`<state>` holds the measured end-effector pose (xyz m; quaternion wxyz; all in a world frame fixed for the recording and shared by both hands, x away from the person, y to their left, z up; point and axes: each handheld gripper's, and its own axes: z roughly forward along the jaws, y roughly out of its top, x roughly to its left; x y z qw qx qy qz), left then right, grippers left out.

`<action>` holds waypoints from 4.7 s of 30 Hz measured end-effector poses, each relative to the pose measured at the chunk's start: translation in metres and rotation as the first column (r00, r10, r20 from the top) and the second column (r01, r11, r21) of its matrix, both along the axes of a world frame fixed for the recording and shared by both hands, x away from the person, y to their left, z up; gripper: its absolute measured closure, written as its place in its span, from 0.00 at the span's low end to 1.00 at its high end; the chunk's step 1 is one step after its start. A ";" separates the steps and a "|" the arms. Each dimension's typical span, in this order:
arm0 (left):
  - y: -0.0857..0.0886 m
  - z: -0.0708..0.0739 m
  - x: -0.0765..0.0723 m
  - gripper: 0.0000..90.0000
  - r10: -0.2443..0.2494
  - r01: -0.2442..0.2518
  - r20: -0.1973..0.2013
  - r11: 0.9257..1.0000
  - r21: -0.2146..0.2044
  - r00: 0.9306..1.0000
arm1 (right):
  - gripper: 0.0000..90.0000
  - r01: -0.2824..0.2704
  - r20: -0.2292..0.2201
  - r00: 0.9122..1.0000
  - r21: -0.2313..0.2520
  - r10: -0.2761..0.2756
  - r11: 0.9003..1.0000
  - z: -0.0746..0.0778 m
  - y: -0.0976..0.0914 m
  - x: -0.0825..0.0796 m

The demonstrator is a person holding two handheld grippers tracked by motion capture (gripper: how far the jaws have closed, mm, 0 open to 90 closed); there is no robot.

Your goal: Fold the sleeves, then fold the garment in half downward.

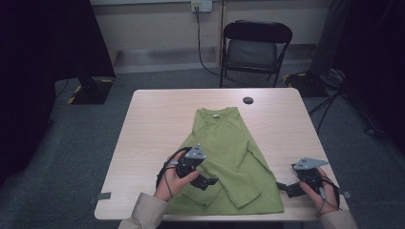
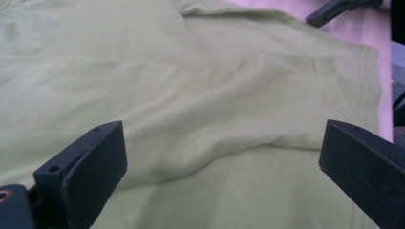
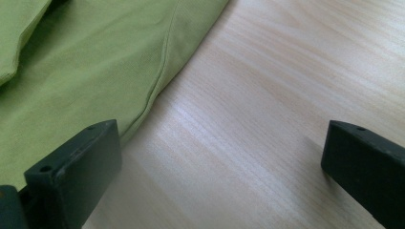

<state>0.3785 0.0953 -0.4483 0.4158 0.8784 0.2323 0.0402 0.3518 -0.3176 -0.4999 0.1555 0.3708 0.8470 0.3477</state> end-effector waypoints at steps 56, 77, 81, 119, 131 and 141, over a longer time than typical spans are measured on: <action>0.096 -0.036 -0.004 0.02 0.186 -0.187 0.026 0.982 0.029 0.982 | 0.00 0.000 0.000 1.000 0.000 0.000 1.000 0.000 0.000 0.000; 0.110 -0.051 -0.007 0.01 0.226 -0.231 0.054 0.966 0.117 0.973 | 0.00 0.000 0.000 1.000 0.000 0.000 1.000 0.000 0.000 0.000; 0.111 -0.051 -0.008 0.00 0.223 -0.228 0.057 0.966 0.121 0.973 | 0.00 0.001 0.000 1.000 0.000 -0.001 1.000 0.000 0.000 0.000; 0.105 -0.018 0.040 0.08 0.427 -0.433 0.111 0.901 0.036 0.898 | 0.32 0.036 0.065 0.997 0.083 -0.041 0.996 0.030 0.028 0.038; 0.088 -0.043 0.075 0.30 0.385 -0.389 0.067 0.919 0.063 0.921 | 0.41 0.108 0.023 0.994 0.092 -0.111 0.990 0.017 0.054 0.083; 0.090 -0.045 0.072 0.42 0.374 -0.379 0.069 0.922 0.084 0.925 | 0.66 0.093 0.005 0.996 0.071 -0.094 0.993 0.007 0.058 0.087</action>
